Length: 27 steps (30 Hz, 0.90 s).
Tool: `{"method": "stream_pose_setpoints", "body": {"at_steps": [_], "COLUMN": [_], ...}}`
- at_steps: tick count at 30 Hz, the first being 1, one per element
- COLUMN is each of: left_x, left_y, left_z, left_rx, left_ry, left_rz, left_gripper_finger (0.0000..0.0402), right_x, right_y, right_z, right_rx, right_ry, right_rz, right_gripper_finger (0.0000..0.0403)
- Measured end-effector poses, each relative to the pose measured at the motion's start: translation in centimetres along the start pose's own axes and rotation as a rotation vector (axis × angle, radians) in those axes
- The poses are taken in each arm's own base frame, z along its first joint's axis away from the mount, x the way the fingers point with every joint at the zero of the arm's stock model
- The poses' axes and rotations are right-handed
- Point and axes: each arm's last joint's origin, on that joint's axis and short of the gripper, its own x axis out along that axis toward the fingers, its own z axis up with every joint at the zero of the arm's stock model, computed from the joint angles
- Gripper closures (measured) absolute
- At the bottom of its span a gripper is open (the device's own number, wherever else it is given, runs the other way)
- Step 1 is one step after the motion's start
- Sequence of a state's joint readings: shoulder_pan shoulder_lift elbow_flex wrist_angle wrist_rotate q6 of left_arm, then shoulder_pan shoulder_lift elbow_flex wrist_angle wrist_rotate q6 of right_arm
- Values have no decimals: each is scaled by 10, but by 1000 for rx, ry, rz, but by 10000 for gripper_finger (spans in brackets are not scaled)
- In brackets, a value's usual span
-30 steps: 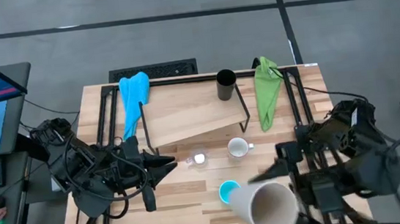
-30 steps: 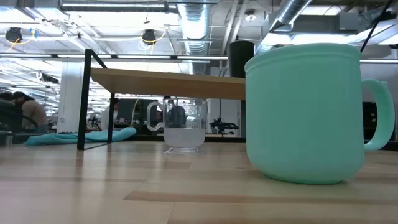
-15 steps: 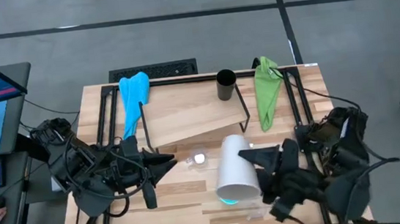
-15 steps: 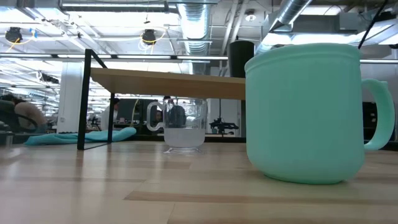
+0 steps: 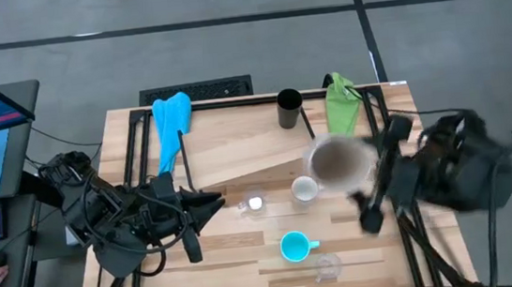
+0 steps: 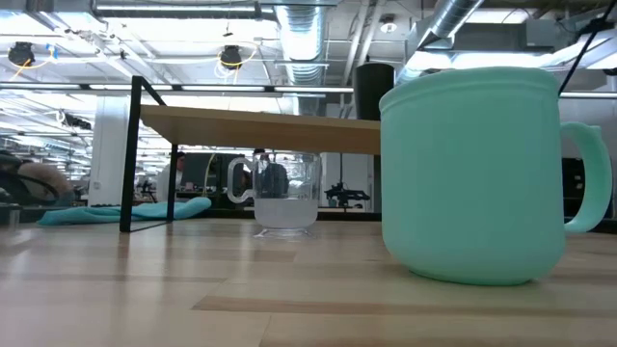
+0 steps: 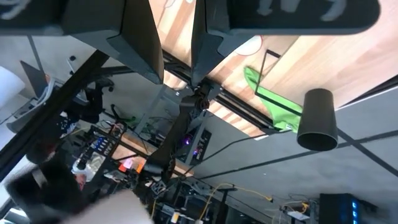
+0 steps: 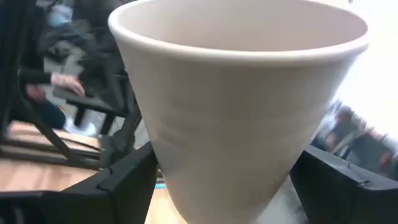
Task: Stack small to large cups/mugs on shelf
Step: Put the gray cup on the shelf
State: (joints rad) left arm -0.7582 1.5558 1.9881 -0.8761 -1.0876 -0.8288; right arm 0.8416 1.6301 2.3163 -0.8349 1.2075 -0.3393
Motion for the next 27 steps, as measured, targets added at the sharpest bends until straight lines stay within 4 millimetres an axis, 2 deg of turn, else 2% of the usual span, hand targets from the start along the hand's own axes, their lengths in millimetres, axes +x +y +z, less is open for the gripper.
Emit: {"method": "stream_pose_setpoints", "body": {"at_steps": [3, 7, 9, 12, 15, 20, 27], "left_x": [0, 0, 0, 0, 0, 0, 0], "left_y": [0, 0, 0, 0, 0, 0, 0], "left_z": [0, 0, 0, 0, 0, 0, 0], "left_rx": [2, 3, 3, 3, 3, 2, 19], "left_ry": [1, 0, 0, -1, -4, -6, -6], "left_rz": [1, 1, 1, 2, 5, 6, 6], "left_gripper_finger": [329, 329, 329, 329, 329, 329, 329], "right_x": [-9, -16, -13, -13, -8, 8, 28], "right_y": [-24, -34, -24, -8, 0, 26, 39], "right_z": [-19, -53, -59, -68, -90, -127, -178], "right_rx": [112, 197, 304, 268, 325, 407, 515], "right_ry": [75, 174, 151, 123, 131, 154, 189], "right_rz": [-45, -154, -218, -250, -290, -349, -458], "right_gripper_finger": [70, 69, 68, 67, 69, 67, 68]}}
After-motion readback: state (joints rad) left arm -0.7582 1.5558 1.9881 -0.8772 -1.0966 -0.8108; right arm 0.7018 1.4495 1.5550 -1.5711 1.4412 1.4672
